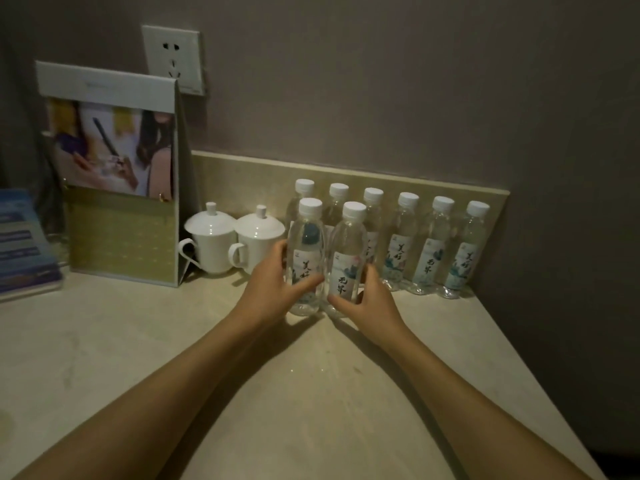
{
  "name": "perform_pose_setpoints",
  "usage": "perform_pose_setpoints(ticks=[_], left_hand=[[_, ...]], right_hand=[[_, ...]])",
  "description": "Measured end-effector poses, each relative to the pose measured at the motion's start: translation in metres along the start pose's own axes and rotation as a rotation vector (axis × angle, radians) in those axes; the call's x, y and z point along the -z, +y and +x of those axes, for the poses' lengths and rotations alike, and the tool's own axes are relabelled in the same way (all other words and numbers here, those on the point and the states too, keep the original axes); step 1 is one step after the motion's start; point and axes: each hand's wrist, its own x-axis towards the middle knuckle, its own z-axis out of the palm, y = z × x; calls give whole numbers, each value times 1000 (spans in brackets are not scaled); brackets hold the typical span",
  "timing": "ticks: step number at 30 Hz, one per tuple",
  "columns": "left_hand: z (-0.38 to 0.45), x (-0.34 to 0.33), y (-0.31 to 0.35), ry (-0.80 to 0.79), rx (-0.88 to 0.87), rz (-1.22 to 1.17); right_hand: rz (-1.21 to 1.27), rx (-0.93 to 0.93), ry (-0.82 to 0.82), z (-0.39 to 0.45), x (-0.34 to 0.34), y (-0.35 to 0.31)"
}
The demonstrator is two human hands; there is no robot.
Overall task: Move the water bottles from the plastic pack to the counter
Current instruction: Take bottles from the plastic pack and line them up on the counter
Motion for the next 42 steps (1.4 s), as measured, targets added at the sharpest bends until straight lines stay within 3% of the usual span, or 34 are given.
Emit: perform_pose_setpoints(ticks=[3, 9, 14, 24, 42], left_hand=[[-1, 1, -12, 21, -19, 325], [-5, -11, -14, 142, -7, 331], [1, -19, -16, 213, 4, 338], [10, -25, -20, 269, -6, 371], [15, -28, -19, 288, -44, 378]], right_hand=[[-144, 1, 17, -4, -4, -1], [-314, -17, 127, -2, -11, -8], [-286, -55, 205, 0, -15, -14], [-397, -95, 229, 8, -18, -17], [-383, -132, 272, 18, -22, -12]])
